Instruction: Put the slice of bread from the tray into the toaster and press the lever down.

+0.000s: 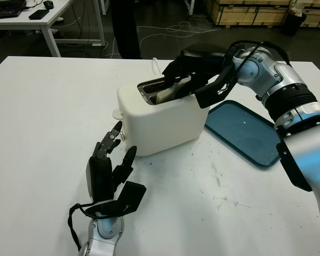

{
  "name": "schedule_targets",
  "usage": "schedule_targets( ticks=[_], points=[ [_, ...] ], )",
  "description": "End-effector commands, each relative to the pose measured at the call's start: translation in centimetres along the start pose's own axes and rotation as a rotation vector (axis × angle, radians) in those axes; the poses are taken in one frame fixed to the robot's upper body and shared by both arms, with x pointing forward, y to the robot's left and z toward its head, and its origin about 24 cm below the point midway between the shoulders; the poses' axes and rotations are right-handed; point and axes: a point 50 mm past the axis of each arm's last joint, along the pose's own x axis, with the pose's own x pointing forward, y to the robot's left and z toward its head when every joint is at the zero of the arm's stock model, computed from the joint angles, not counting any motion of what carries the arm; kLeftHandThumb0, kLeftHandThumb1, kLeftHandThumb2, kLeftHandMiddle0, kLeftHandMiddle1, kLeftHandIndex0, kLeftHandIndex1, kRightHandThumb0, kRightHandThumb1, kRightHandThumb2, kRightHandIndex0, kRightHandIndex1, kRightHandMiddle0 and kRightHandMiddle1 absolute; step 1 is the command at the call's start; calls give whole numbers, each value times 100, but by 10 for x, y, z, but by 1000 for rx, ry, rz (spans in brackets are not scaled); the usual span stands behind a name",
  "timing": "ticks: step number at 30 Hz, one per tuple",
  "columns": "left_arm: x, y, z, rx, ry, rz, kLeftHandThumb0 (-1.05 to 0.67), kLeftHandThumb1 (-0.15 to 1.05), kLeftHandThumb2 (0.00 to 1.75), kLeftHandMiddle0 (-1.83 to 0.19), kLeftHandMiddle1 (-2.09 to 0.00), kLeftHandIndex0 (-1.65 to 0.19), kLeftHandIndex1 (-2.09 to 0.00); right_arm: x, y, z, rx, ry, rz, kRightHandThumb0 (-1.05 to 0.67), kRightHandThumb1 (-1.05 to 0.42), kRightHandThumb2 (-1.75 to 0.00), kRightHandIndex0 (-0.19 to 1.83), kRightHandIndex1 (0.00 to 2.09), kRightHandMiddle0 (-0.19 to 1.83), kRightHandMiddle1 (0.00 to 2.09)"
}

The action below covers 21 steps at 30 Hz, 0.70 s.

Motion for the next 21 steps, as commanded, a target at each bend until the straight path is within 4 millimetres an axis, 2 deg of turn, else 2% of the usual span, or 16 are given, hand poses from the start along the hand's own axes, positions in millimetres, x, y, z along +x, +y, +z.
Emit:
schedule_targets(
  ticks=[1,6,8,13,17,19,21],
  points=[
    [-1,-3,2,-37,17,15,-47,92,28,-30,-95,-53,-1,-4,-14,0,-22,5,-44,-67,-84,-1,18,71,67,1],
    [-1,-2,3,-29,14,15,-45,92,28,-30,-95,-54,-1,-15,-33,-1,44,-24,-156,-66,-83,0,2,72,51,0],
    [-1,-2,2,-32,14,14,-45,92,28,-30,-94,-53,0,-21,-39,-3,56,-28,-184,-65,-83,0,0,60,43,1],
    [-1,-1,2,-26,13,15,-47,92,28,-31,-95,-54,-1,-35,-41,-7,83,-47,-238,-68,-81,0,0,54,37,0],
    [0,-1,3,-36,15,10,-47,92,28,-30,-94,-53,0,-52,-32,-17,163,-60,-335,-69,-81,0,0,54,34,0],
    [0,-1,3,-38,16,14,-47,92,28,-30,-94,-53,0,-65,-19,-22,250,-78,-458,-65,-80,0,5,56,38,1],
    [0,0,3,-37,16,18,-48,92,27,-31,-95,-54,-1,-80,2,-28,338,-82,-602,-57,-81,0,18,52,46,3]
  ],
)
